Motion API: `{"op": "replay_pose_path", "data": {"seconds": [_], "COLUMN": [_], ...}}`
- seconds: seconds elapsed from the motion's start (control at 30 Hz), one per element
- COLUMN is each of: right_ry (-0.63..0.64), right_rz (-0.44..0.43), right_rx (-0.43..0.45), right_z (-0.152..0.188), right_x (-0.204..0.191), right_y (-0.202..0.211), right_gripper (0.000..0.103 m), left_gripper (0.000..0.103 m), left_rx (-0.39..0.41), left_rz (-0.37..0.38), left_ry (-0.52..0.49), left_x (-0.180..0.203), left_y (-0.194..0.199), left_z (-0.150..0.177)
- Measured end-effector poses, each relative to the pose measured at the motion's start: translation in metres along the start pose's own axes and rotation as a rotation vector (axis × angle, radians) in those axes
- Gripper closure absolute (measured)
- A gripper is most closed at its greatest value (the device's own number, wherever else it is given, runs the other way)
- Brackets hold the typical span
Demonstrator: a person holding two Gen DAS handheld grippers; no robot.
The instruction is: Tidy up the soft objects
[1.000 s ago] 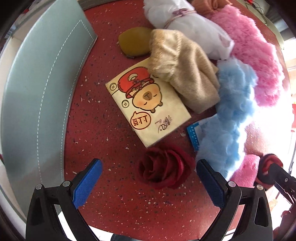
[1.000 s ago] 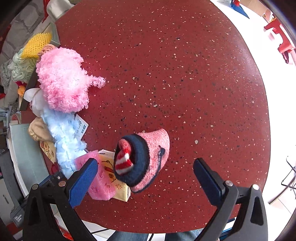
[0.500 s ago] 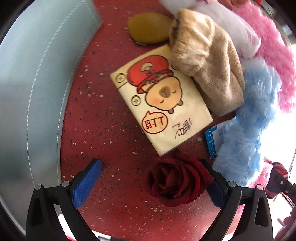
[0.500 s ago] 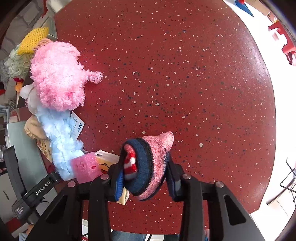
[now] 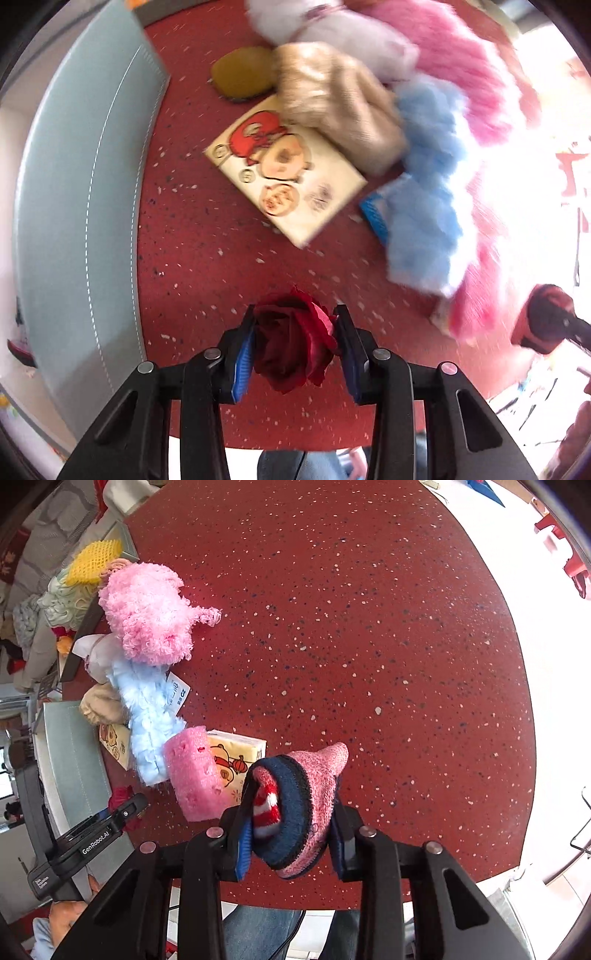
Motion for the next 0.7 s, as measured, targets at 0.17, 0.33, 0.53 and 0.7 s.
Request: {"op": "replay_pose_path", "data": {"seconds": [0.17,0.33,0.53,0.7], "right_ry": [-0.014,-0.018,0.053,0.085], "right_rz": [-0.015,-0.008,0.027,0.026], "right_rx": [-0.011,-0.03,-0.013,0.012], "right_z": [0.014,0.036,0.038,0.031], "right_x": [0.005,0.003,-0.019,-0.039], "right_y": [0.011,0.017,0.027,0.038], "right_gripper": [0.067,0.067,0.067,0.067], "left_gripper": [0.062,0.062,0.062,0.062], "left_rx": [0.022,0.045,0.08,0.133], "left_rz": [0.046,0.038,0.049,0.058], "left_ry": [-0.07,-0.154,-0.208,-0.242], "left_x": [0.011,0.019,0.026,0.029], "left_y": [0.023,0.048,0.074,0.086], "left_z": [0.007,0.009,0.005,0.024]}}
Point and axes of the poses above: each gripper's, at about its wrist camera, not at the fingertips, and y roughly against the way its jaws point, x to its right, z to its underside, the point moved 1 cm from there along -y, roughly the way its jaws point, and after that the axes turned 7 degrees about x, right-handed, at the moved point
